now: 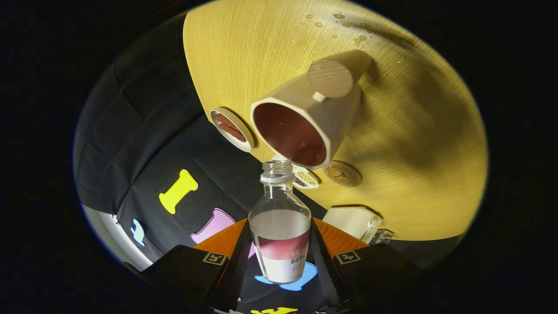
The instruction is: Take the bottle from table, then pour the juice into the cup, finally place the bottle on the coaster
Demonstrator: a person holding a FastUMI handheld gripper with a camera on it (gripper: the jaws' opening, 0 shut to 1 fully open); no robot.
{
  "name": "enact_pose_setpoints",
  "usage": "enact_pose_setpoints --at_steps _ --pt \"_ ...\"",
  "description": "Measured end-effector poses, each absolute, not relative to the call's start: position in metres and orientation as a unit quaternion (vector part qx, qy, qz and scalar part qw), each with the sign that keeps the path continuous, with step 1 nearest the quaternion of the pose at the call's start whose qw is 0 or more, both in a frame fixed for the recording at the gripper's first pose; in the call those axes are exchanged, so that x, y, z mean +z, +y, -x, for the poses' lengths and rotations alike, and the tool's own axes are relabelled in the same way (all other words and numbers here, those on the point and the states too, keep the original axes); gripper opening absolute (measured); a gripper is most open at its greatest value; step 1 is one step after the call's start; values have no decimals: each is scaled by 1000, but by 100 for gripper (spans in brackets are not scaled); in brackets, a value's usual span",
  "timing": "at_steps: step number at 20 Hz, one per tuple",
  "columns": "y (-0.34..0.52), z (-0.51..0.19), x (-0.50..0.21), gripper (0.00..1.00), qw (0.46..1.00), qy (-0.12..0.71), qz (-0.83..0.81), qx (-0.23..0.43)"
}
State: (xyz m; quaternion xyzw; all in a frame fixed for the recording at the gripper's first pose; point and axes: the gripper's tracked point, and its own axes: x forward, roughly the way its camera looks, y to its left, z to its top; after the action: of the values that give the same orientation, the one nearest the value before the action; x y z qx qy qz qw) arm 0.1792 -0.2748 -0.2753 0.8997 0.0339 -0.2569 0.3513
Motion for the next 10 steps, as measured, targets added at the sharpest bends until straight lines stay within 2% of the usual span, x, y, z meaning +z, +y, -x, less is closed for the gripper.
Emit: enact_pose_setpoints --at_steps 10 --pt "-285 -177 -273 75 356 27 -897 -262"
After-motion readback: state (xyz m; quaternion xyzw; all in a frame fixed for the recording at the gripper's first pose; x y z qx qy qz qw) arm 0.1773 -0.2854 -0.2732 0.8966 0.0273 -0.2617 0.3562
